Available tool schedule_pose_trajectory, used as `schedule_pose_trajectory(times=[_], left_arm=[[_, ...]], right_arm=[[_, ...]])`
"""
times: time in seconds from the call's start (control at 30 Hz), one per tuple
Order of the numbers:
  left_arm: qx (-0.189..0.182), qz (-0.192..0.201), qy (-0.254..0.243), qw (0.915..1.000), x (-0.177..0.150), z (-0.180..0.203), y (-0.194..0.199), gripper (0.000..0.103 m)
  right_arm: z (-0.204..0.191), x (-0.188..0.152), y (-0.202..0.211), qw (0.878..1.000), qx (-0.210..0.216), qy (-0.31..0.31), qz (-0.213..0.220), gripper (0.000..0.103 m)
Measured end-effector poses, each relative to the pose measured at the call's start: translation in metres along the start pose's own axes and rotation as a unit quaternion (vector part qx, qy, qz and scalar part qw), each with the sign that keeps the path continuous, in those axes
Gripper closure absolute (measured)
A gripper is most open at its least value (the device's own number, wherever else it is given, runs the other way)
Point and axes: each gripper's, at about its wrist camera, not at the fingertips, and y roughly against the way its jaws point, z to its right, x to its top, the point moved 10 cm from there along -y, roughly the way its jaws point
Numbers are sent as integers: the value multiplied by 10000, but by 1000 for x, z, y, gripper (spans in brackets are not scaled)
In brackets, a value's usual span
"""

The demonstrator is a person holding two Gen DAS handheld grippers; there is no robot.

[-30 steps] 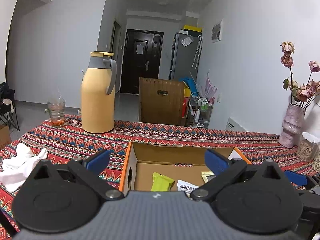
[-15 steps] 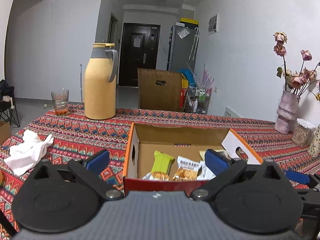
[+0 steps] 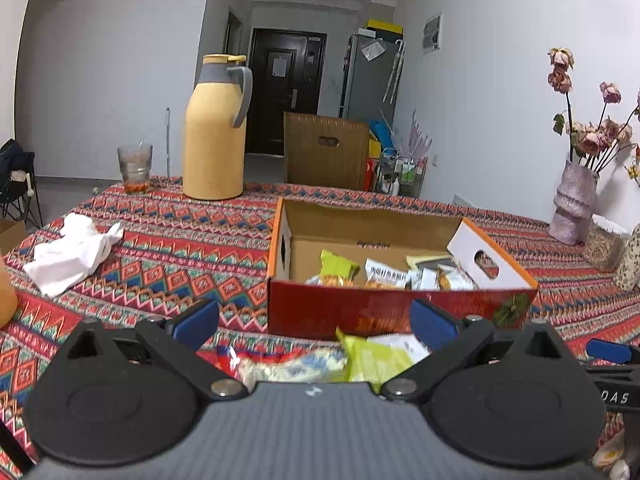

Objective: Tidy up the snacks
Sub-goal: 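Move both tools back over the snack pile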

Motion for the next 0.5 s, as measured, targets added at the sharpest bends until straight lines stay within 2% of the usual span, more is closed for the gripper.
schedule_pose_trajectory(times=[0.5], left_arm=[[-138, -89, -34, 9999, -29, -6, 18, 0]], right_arm=[[13, -50, 13, 9988, -22, -78, -480, 0]])
